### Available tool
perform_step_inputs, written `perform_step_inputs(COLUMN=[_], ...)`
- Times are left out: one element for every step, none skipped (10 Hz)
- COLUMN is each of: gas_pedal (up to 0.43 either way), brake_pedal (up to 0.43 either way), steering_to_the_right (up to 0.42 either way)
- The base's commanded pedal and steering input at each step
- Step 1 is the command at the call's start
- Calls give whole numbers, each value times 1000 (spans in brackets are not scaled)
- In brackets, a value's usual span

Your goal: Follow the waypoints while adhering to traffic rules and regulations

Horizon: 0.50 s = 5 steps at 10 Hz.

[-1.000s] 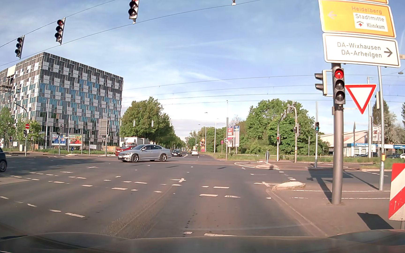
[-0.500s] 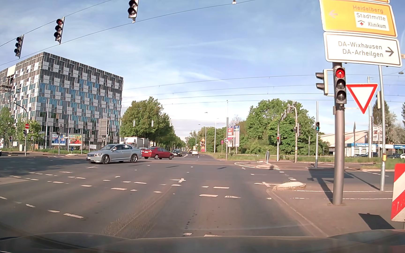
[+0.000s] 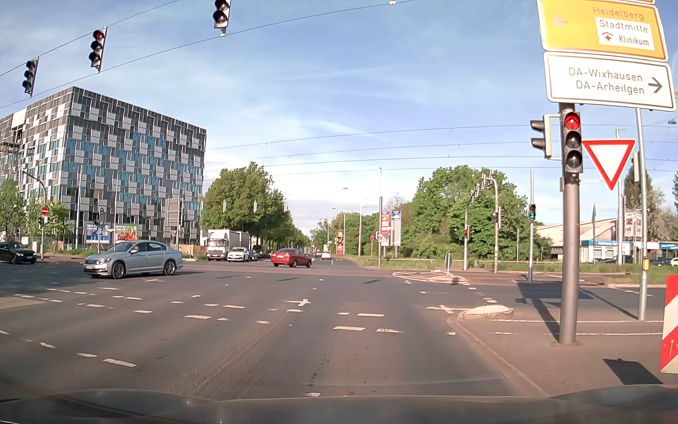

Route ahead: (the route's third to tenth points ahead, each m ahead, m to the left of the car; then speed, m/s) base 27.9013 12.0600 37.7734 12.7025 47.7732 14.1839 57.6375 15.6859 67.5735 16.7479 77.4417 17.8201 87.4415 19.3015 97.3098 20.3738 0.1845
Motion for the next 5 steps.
perform_step_inputs(gas_pedal=[0, 0, 0, 0, 0], brake_pedal=[91, 98, 98, 98, 98], steering_to_the_right=[-15, -15, -15, -15, -15])
